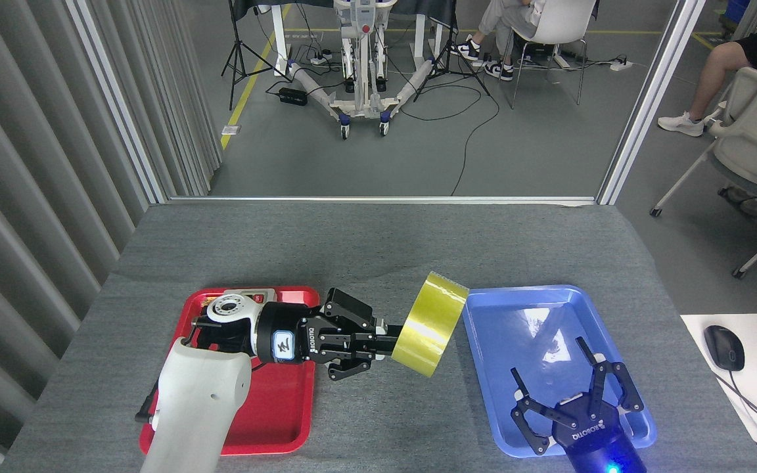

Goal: Place and move tape with both arms
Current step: 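Lift the tape and carry it toward the blue tray and right gripper, then bring the right gripper to the tape and grasp it from the left hand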

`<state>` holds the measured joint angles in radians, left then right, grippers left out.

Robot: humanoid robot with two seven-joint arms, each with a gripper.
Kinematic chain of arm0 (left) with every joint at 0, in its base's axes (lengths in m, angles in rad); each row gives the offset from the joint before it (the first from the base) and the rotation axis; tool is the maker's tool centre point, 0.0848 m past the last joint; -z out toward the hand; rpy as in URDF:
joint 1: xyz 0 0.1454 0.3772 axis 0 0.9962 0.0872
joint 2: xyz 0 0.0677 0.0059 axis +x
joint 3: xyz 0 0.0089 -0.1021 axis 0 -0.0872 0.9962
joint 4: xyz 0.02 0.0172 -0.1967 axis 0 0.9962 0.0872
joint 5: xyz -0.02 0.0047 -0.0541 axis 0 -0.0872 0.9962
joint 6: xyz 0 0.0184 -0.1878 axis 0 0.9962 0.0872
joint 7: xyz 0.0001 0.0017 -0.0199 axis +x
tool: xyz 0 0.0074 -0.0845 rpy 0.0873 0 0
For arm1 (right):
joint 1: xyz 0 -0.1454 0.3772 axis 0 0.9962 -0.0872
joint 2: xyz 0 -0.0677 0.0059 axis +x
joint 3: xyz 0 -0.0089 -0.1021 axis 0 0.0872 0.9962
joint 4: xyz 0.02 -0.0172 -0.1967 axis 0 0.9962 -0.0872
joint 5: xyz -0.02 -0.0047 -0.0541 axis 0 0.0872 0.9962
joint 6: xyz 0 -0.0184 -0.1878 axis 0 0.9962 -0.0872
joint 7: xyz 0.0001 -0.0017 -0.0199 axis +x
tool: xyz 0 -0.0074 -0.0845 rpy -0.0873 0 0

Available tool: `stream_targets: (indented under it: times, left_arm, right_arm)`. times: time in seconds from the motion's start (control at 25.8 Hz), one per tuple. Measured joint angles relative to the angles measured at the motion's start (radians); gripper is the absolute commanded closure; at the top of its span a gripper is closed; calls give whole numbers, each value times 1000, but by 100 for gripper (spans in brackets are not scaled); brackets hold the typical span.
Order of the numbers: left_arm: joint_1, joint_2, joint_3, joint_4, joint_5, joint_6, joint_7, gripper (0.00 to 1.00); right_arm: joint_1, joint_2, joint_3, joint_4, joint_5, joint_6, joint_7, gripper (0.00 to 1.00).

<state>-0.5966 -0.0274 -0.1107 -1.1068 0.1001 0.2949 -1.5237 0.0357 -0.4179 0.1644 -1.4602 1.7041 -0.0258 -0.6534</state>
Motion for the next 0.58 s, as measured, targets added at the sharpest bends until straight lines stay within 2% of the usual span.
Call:
stream_targets:
  times: [0.19,0.58]
  left_arm:
    - [47,-5,-9,20,-53,-100,61,100]
    - [55,-1,-16,58,-103,-137,79,100]
  right_arm:
    - [-19,-37,67,-10,-1,0,-4,0]
    - [-28,-196,269,-28,13,21,3,0]
